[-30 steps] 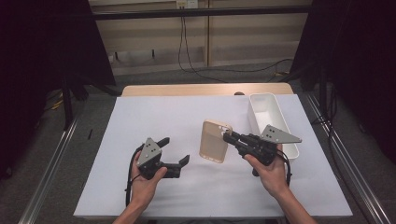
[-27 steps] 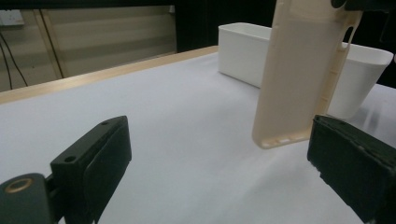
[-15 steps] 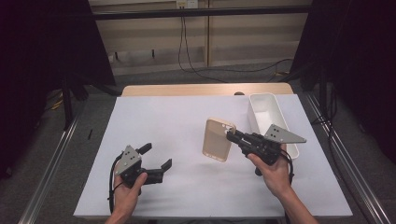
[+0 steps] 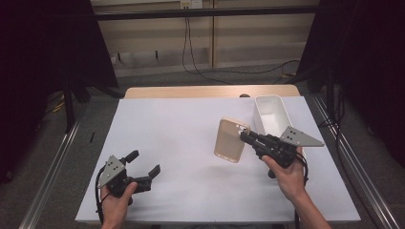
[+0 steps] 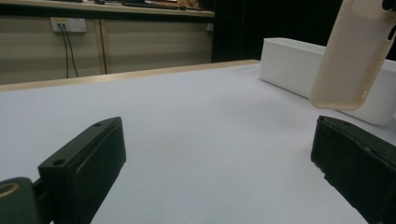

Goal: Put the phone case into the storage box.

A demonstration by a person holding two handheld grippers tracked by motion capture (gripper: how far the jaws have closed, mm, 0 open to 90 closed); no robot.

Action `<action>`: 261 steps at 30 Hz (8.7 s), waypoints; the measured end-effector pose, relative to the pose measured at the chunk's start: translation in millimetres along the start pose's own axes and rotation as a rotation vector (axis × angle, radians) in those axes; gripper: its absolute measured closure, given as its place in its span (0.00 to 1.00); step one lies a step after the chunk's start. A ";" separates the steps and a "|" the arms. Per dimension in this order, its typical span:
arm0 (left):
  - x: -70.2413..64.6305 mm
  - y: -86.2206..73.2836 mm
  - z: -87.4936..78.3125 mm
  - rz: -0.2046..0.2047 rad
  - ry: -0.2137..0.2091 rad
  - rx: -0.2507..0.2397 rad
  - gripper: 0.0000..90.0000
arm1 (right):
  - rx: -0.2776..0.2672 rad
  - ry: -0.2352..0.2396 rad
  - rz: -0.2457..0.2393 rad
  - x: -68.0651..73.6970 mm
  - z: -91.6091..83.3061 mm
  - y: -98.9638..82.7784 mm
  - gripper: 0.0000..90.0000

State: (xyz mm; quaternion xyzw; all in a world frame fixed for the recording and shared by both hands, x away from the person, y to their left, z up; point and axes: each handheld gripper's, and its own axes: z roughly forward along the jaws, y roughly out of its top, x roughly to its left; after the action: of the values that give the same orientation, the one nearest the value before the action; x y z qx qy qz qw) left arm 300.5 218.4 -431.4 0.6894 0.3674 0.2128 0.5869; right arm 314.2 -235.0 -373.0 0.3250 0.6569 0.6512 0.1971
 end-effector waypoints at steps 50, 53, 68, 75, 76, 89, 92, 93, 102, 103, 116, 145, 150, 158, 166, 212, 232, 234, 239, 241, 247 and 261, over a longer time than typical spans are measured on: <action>0.4 1.0 4.2 0.013 0.013 0.030 0.05 | -0.063 -0.110 -0.048 -77.0 -24.9 76.7 0.90; 1.5 1.7 4.1 0.014 0.017 0.027 0.05 | -0.073 -0.124 -0.050 -83.3 -28.6 82.2 0.90; -2.1 1.9 6.4 0.002 0.018 0.051 0.05 | -0.054 -0.185 -0.072 -113.4 -44.2 87.1 0.90; -2.1 3.4 8.4 0.007 0.010 0.046 0.05 | -0.035 -0.207 -0.079 -127.5 -44.5 83.0 0.90; -2.3 3.7 8.8 0.010 0.010 0.046 0.05 | -0.030 -0.208 -0.081 -130.0 -43.8 82.5 0.90; -1.8 4.2 10.0 0.016 0.011 0.045 0.05 | 0.009 -0.240 -0.066 -157.3 -36.1 68.5 0.90; -2.0 4.0 10.3 0.014 0.013 0.048 0.05 | 0.010 -0.239 -0.062 -161.0 -33.0 65.2 0.90; -1.8 4.0 10.5 0.016 0.014 0.049 0.05 | 0.013 -0.239 -0.063 -162.1 -32.0 64.3 0.90; -1.6 3.3 13.5 0.016 0.020 0.050 0.05 | 0.025 -0.240 -0.056 -170.4 -23.8 56.2 0.90; -1.5 3.2 14.0 0.018 0.017 0.051 0.05 | 0.024 -0.239 -0.055 -171.0 -23.0 55.5 0.90; -1.2 3.8 15.8 0.022 -0.002 0.053 0.05 | 0.050 -0.239 -0.053 -181.7 -9.7 38.2 0.90; -1.9 2.9 18.4 0.034 -0.008 0.066 0.05 | 0.086 -0.263 -0.050 -199.7 6.4 16.4 0.90; -1.5 2.7 19.5 0.036 -0.008 0.069 0.05 | 0.090 -0.266 -0.047 -202.1 8.3 13.7 0.90; -2.8 2.4 20.7 0.040 -0.012 0.070 0.05 | 0.095 -0.260 -0.049 -204.0 10.8 11.5 0.90; -3.4 1.7 22.0 0.041 -0.013 0.075 0.05 | 0.101 -0.256 -0.050 -204.4 13.0 10.1 0.90; -3.0 0.1 27.6 0.052 -0.009 0.094 0.05 | 0.180 -0.328 -0.089 -221.7 25.3 9.2 0.87; -2.0 0.6 26.6 0.063 -0.007 0.094 0.05 | 0.204 -0.377 -0.106 -227.5 35.8 10.3 0.81; -2.1 0.7 26.7 0.064 -0.008 0.093 0.05 | 0.212 -0.381 -0.108 -228.1 37.4 10.6 0.80; -1.4 0.4 27.7 0.064 -0.007 0.096 0.05 | 0.204 -0.391 -0.104 -229.6 39.5 9.3 0.78; -1.7 0.3 27.9 0.060 -0.007 0.095 0.05 | 0.200 -0.394 -0.102 -230.6 40.0 8.4 0.78; -1.9 0.4 27.5 0.062 -0.007 0.093 0.05 | 0.201 -0.402 -0.093 -231.8 40.0 7.8 0.76; -0.9 0.5 27.9 0.066 -0.011 0.094 0.05 | 0.192 -0.422 -0.068 -234.5 39.9 4.8 0.68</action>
State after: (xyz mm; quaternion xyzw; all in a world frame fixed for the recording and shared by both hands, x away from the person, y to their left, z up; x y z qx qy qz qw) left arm 320.2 199.6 -437.0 0.7290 0.3508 0.2107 0.5487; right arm 509.0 -366.6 -409.7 0.4489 0.6708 0.4961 0.3202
